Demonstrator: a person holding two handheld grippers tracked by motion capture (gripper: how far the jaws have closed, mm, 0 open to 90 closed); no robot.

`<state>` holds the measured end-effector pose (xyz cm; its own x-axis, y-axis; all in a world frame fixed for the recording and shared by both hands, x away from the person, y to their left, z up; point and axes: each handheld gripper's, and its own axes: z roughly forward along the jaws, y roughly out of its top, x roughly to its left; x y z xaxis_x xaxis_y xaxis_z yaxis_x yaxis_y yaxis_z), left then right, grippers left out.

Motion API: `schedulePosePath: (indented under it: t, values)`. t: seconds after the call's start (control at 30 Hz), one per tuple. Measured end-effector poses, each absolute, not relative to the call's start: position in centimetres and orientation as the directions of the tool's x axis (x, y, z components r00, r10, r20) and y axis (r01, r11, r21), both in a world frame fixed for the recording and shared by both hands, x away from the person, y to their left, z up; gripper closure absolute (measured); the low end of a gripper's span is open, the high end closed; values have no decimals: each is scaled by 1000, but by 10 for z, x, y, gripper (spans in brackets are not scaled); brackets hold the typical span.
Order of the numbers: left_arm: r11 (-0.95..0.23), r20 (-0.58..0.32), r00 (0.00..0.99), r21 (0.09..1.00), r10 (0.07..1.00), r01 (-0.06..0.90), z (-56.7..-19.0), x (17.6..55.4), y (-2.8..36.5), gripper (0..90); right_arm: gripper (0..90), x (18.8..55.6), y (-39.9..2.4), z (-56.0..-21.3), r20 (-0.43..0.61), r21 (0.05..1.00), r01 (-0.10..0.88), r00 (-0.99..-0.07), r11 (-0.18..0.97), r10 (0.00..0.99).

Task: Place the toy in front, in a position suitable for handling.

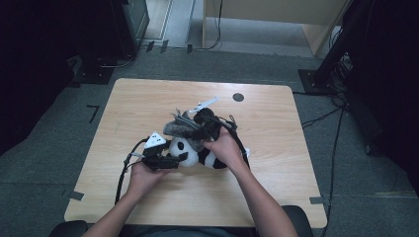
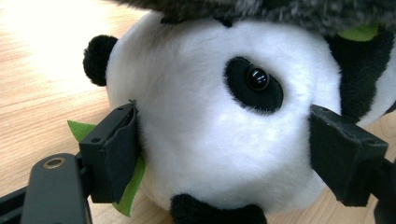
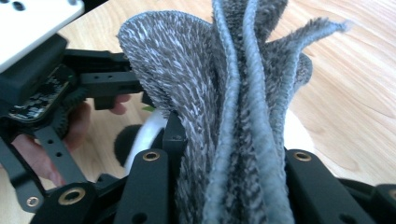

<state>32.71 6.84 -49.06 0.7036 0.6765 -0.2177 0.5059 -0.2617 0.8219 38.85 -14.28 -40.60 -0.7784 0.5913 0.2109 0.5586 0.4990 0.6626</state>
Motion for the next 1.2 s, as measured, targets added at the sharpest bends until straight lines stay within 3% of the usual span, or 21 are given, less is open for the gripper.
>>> schedulePosePath:
  t: [0.37, 0.9, 1.1, 1.2]
  values:
    - [-271, -227, 706, 812, 670, 517, -489, 329, 68, 172, 690, 406, -178, -412, 228, 620, 627, -720, 472, 656]
    - [-286, -211, 724, 819, 656, 498, -492, 331, 69, 168, 695, 399, -205, -385, 135, 695, 584, -679, 420, 721]
    - [-279, -209, 730, 828, 651, 486, -492, 331, 69, 170, 695, 384, -197, -364, 151, 748, 530, -723, 401, 674]
    - [-279, -199, 731, 834, 653, 476, -492, 330, 68, 174, 691, 379, -178, -366, 181, 753, 505, -776, 423, 604]
